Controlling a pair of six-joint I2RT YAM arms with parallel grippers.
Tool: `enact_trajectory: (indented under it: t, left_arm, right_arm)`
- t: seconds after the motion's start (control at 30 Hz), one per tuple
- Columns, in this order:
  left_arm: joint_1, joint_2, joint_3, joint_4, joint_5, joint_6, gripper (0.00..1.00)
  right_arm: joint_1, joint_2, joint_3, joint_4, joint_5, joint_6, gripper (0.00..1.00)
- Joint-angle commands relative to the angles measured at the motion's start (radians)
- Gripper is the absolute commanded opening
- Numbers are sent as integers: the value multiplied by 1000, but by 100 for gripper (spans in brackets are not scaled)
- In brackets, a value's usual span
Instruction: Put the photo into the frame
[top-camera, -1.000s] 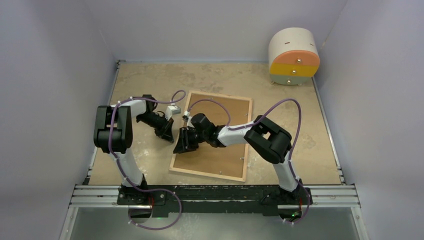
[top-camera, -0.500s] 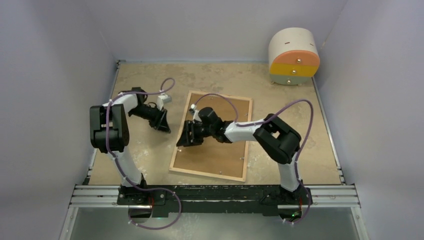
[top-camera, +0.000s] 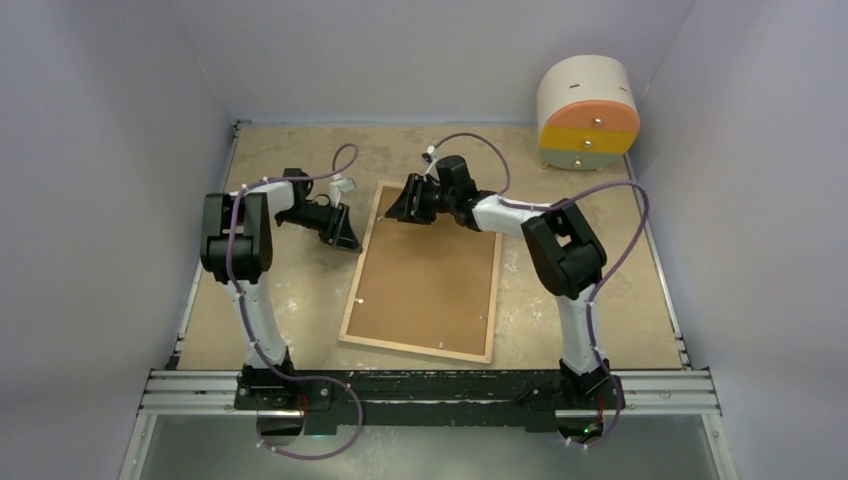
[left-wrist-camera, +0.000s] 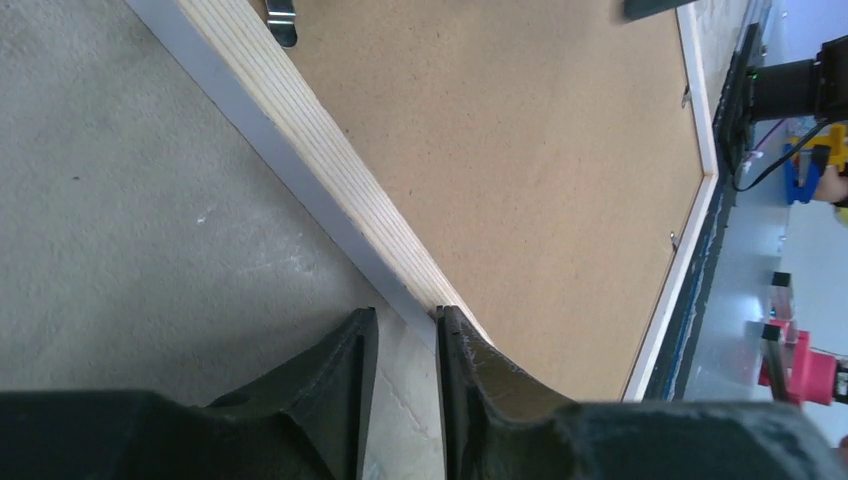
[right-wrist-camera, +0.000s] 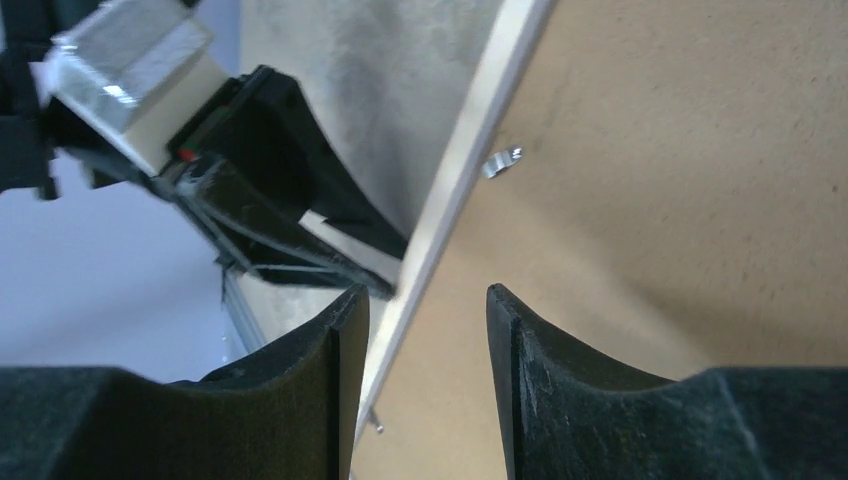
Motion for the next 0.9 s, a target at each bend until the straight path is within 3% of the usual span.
enact_trajectory:
  t: [0.0,0.3,0.87]
  left_arm:
    - [-3,41,63,37,79,-38,28]
    - [-17,78,56,37,80,-12,18]
    - [-19,59,3,48,70,12,14]
  right_arm:
    - [11,87,133,-103,16,-66,48]
    - [12,187,219,-90,37,-30,45]
    - [52,255,298,-175,121,6,41]
